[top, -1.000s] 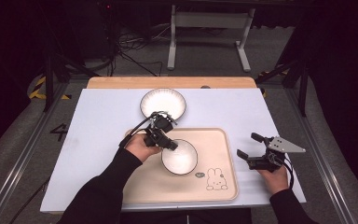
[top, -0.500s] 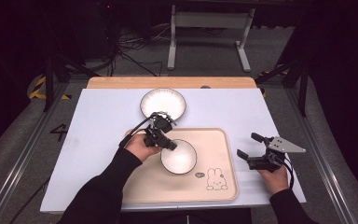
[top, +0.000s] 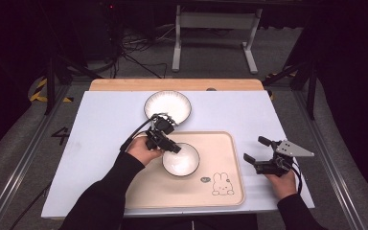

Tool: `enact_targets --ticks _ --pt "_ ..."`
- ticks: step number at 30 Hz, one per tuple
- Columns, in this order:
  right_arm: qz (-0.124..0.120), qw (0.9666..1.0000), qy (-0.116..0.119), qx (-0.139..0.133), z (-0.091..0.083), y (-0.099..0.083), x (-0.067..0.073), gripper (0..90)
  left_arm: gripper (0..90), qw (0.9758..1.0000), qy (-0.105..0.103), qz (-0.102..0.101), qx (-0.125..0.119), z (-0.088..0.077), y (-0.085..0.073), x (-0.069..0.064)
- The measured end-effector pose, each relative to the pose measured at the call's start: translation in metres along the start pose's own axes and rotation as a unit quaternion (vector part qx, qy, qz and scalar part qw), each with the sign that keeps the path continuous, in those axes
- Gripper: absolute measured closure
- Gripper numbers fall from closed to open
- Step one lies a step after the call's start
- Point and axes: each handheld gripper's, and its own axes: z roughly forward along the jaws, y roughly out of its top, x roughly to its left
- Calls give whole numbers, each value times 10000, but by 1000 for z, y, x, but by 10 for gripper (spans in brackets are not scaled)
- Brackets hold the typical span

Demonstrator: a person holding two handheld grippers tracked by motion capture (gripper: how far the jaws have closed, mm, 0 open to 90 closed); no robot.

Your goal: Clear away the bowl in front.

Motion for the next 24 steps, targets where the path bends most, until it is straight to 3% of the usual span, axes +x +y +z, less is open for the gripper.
enact_targets --ticks 13,21,24 --pt "62 10000 27 24 1 0 -1 52 349 9976 -325 290 -546 -24 -15 -7" --pt "130 9999 73 36 1 0 -3 52 90 9941 -155 376 -1004 -42 -34 -13" --pt "163 9998 87 59 1 0 -3 52 64 9927 -146 340 -1148 -48 -42 -12"
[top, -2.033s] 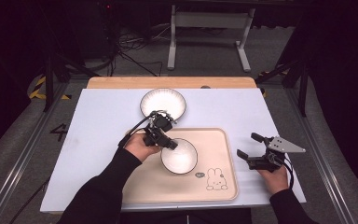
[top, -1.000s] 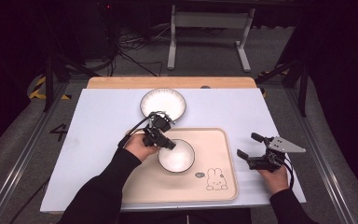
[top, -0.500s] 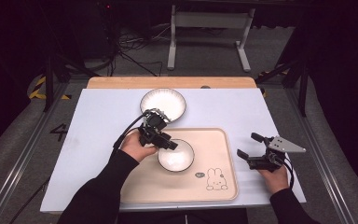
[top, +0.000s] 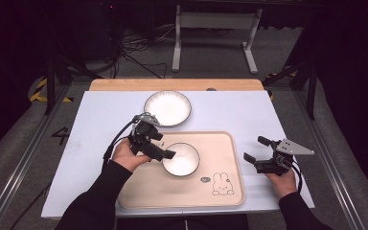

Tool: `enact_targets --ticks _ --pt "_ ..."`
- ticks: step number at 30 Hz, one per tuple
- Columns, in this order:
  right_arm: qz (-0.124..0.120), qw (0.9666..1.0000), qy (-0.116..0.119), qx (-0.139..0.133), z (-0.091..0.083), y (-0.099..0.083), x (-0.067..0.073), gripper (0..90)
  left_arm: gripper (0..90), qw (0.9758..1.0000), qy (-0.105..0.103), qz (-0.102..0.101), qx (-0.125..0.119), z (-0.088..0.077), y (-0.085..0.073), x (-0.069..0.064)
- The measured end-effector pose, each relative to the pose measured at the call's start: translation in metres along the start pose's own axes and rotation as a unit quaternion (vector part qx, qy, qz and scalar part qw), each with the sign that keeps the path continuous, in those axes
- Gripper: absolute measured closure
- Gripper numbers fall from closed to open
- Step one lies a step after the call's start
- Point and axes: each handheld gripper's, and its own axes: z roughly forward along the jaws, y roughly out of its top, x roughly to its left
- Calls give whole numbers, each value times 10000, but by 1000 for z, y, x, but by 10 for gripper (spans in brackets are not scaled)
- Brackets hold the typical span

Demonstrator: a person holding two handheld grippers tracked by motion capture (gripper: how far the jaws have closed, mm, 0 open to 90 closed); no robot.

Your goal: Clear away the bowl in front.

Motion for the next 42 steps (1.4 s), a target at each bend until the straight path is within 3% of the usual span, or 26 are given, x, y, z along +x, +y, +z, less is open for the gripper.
enact_targets --ticks 8,14,18,22,28,30,34,36,38,42 --pt "24 10000 43 7 0 0 -1 52 27 9991 32 -68 -407 -18 -21 4" --pt "51 10000 45 8 0 0 -1 52 12 9957 113 -39 -920 -36 -36 5" --pt "44 10000 52 1 0 0 -1 52 2 9904 248 27 -1360 -47 -46 5" --pt "48 10000 58 -1 0 0 -1 52 2 9873 241 -35 -1570 -51 -54 7" --pt "45 10000 67 -9 0 0 -2 52 14 9814 524 38 -1848 -56 -70 7" --pt "44 10000 63 -11 0 0 -1 51 14 9806 527 48 -1887 -57 -73 7" --pt "49 10000 67 -16 0 0 -1 52 14 9752 539 64 -2146 -61 -90 12" --pt "50 10000 68 -17 0 0 -1 51 17 9741 580 49 -2184 -62 -93 12" --pt "54 10000 71 -23 -1 0 -1 51 18 9694 575 64 -2384 -63 -101 14" --pt "55 10000 75 -27 -1 0 -1 49 18 9650 463 -35 -2581 -64 -114 17"
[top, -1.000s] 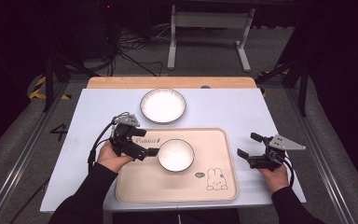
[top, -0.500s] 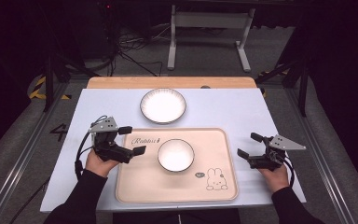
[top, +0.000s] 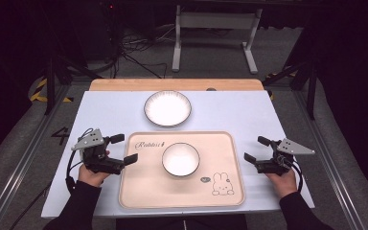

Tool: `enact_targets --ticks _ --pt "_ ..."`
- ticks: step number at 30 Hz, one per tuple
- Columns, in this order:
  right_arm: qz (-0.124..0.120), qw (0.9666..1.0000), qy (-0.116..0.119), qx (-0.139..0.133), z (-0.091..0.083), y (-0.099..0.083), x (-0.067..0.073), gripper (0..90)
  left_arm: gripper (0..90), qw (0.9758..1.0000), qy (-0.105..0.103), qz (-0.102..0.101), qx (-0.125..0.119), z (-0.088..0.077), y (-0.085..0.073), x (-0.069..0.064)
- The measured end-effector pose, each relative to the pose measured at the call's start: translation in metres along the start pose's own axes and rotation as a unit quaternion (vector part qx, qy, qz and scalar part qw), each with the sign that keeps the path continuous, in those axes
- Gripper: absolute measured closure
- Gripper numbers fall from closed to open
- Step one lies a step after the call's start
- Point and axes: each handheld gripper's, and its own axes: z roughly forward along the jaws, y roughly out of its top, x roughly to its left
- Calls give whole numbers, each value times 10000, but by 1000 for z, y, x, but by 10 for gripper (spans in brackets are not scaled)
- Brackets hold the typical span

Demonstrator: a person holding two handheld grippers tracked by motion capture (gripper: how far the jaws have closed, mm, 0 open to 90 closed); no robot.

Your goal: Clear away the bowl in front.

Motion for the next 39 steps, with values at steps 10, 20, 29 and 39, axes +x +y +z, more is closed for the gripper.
enact_targets --ticks 10,20,29,39 --pt "-16 10000 22 -26 0 0 0 46 18 9988 -63 -260 -412 -8 -19 8" --pt "-5 10000 59 -68 -1 0 -1 37 21 9989 121 -250 -379 -8 -40 11" --pt "8 9998 155 -121 -2 0 0 30 14 9991 160 -367 -133 -3 -48 19" --pt "7 9998 186 -117 -2 0 0 30 17 9988 128 -433 -191 -2 -49 20"
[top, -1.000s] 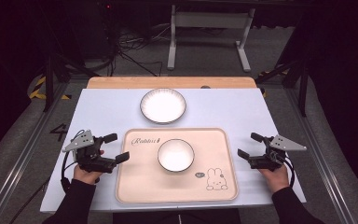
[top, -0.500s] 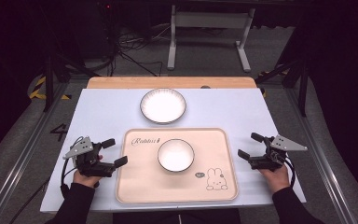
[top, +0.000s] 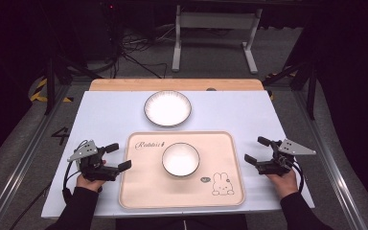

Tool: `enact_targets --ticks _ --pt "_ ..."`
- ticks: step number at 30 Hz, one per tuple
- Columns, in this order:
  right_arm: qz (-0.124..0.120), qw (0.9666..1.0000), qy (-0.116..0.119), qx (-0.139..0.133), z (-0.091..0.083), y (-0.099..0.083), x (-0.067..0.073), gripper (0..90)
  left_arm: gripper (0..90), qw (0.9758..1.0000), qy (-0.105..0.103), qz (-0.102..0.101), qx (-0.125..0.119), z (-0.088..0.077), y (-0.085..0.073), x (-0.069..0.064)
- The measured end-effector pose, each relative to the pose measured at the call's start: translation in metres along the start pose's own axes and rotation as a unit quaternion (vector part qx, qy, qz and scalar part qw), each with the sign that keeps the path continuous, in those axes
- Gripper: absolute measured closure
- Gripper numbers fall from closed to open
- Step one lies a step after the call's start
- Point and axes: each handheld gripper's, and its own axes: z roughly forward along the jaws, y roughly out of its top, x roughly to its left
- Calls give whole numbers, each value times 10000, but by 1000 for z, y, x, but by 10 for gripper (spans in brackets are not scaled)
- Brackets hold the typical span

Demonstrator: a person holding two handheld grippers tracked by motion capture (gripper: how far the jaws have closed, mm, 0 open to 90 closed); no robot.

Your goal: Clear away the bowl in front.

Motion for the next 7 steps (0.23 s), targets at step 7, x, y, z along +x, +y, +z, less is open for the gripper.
enact_targets --ticks 7 --pt "25 10000 -13 -1 0 0 0 30 17 10000 -32 -64 19 0 0 1"
